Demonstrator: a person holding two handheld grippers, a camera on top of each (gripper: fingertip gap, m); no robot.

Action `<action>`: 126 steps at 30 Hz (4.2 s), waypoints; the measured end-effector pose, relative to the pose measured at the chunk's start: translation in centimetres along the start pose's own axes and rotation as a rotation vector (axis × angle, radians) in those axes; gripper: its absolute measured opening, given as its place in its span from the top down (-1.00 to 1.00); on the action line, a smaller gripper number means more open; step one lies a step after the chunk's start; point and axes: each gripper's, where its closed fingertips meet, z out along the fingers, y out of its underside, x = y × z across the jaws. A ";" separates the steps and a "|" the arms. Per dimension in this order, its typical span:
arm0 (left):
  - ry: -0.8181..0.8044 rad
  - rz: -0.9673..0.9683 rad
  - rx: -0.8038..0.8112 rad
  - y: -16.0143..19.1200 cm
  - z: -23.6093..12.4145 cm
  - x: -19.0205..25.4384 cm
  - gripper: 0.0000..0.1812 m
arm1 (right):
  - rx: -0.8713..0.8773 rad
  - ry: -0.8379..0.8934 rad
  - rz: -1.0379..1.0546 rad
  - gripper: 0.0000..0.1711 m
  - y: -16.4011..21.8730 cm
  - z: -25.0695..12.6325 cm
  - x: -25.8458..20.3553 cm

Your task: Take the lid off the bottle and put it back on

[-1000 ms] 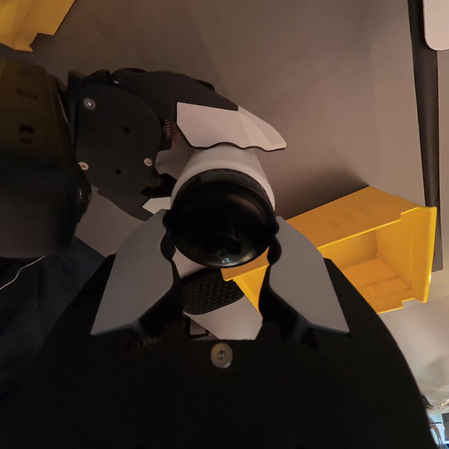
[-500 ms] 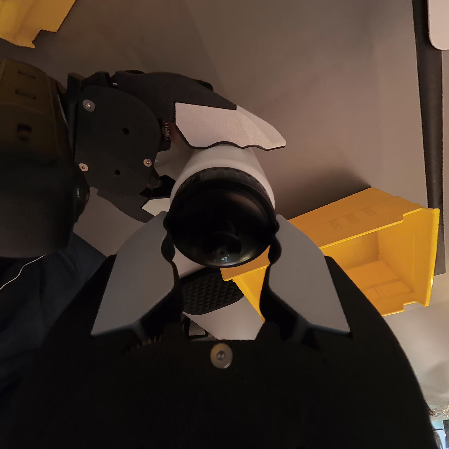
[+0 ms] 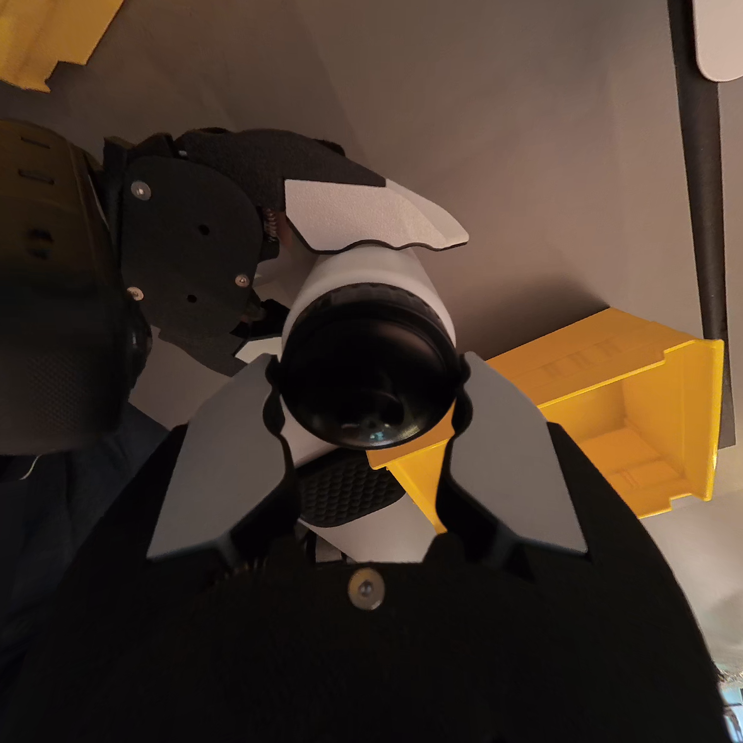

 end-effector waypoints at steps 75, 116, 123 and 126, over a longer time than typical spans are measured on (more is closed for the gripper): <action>0.023 0.072 0.056 -0.4 0.5 -0.3 -0.14 | 0.004 -0.065 -0.038 0.09 -0.4 -0.5 0.4; 0.077 0.024 0.081 -0.3 0.4 0.7 -0.15 | 0.102 -0.025 -0.731 0.08 -0.4 -0.7 -0.2; -0.013 0.001 0.062 -0.2 0.3 -0.5 -0.15 | 0.217 -0.043 -0.325 -0.01 -1.7 -2.1 0.0; -0.055 0.000 0.051 -0.2 0.1 -0.9 -0.15 | 0.216 -0.028 -0.030 -0.05 -2.4 -2.6 0.4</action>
